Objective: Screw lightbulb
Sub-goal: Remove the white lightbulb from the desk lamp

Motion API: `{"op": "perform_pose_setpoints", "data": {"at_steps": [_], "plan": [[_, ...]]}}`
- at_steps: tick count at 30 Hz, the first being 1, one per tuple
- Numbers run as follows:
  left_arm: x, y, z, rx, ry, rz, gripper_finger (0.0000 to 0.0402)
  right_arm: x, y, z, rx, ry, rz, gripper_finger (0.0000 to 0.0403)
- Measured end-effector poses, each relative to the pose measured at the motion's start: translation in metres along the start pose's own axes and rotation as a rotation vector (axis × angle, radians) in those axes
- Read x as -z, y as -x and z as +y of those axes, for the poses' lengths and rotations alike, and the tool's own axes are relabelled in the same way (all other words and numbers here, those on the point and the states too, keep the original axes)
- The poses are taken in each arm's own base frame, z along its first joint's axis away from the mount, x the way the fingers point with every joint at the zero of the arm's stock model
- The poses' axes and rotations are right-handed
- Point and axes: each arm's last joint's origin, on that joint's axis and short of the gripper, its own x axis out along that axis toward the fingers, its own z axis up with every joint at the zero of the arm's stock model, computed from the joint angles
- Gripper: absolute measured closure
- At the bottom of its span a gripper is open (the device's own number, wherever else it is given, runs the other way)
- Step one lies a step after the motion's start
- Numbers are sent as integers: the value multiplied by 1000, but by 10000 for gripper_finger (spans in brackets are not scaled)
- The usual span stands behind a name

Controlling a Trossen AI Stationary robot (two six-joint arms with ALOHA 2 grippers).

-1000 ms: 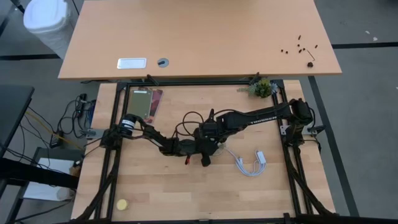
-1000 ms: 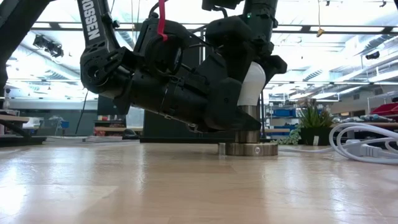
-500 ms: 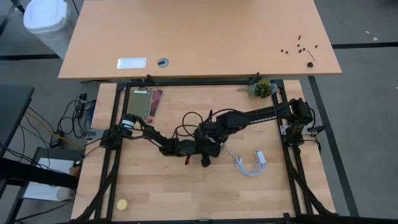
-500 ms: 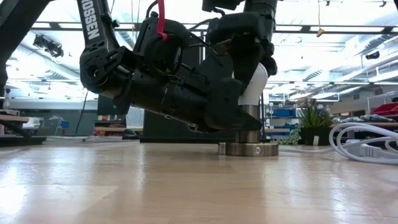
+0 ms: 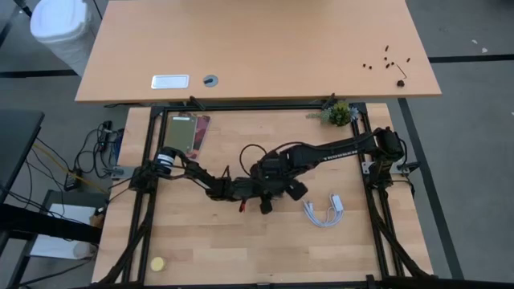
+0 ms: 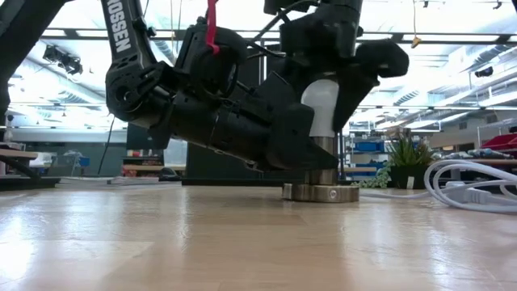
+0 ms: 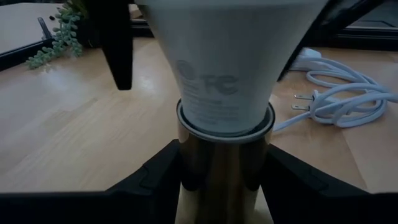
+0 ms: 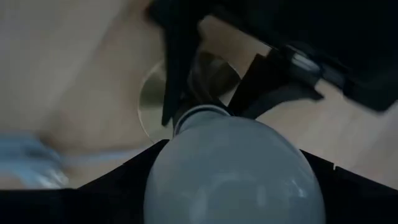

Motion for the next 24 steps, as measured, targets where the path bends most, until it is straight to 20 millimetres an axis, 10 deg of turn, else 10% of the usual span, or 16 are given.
{"op": "perform_pose_setpoints", "data": {"at_steps": [8,24], "plan": [[0,0,0,-6,-4,-3,213,-1,0,1,29,139,22,123],[0,0,1,-10,-29,-8,213,-16,13,10,-18,-680,-50,7]]}}
